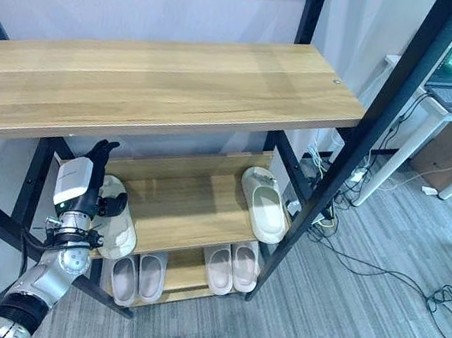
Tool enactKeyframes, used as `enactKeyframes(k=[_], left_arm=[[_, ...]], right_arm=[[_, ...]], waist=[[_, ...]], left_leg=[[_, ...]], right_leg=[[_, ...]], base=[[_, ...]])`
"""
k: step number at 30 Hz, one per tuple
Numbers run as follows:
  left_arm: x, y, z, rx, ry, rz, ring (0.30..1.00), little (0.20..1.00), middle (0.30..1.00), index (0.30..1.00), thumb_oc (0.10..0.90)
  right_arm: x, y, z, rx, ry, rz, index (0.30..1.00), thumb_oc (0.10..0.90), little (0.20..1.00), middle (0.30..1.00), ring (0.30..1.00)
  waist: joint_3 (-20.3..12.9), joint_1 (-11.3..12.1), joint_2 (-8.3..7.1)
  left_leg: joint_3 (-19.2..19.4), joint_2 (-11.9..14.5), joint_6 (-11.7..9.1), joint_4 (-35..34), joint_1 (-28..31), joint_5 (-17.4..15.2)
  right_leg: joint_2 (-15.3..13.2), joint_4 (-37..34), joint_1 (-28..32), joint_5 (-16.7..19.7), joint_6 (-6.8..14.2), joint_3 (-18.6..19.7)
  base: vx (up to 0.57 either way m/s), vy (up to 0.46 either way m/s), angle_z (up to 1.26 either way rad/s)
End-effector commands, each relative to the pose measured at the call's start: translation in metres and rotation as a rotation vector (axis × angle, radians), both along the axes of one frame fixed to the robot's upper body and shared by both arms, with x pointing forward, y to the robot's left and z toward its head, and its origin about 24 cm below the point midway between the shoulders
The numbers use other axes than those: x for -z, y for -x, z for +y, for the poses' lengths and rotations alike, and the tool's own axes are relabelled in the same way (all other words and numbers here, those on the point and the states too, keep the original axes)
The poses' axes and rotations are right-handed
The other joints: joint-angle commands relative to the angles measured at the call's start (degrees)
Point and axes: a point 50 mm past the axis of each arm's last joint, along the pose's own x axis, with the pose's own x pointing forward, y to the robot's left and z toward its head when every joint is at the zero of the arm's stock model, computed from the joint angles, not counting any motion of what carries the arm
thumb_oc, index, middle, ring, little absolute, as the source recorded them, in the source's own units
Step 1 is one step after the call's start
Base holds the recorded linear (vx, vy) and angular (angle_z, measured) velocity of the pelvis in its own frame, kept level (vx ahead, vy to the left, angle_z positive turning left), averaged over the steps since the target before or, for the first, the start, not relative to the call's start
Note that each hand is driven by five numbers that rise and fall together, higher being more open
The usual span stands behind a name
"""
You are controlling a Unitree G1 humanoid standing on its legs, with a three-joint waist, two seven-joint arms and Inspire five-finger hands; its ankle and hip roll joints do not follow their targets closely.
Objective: Arrange the slippers neatly on the shoe rack.
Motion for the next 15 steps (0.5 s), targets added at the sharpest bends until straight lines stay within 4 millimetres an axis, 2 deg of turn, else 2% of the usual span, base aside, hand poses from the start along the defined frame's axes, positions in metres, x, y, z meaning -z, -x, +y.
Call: enactKeyframes(k=[1,15], left_arm=[[-0.057,-0.018,0.028,-0.06,-0.118,-0.18,0.9,0.9,0.9,0.9,0.8],[-0.038,-0.016,0.029,-0.07,-0.119,-0.081,0.9,0.9,0.9,0.9,0.8]], right_arm=[[-0.003,-0.017,0.002,-0.028,0.001,-0.074,0.9,0.8,0.9,0.9,0.9],[-0.004,-0.019,0.0,-0.036,0.006,-0.08,0.9,0.8,0.9,0.9,0.9]], waist=[[-0.1,0.1,0.39],[0.6,0.0,0.12]], left_leg=[[-2.0,-1.8,-0.3,0.2,-0.1,-3.6],[-1.9,-1.7,-0.3,0.2,-0.3,-3.6]], right_leg=[[0.4,0.7,2.9,-5.7,3.9,1.2],[0.5,0.7,2.7,-5.7,3.9,1.1]], base=[[0.0,0.0,0.0],[0.0,0.0,0.0]])
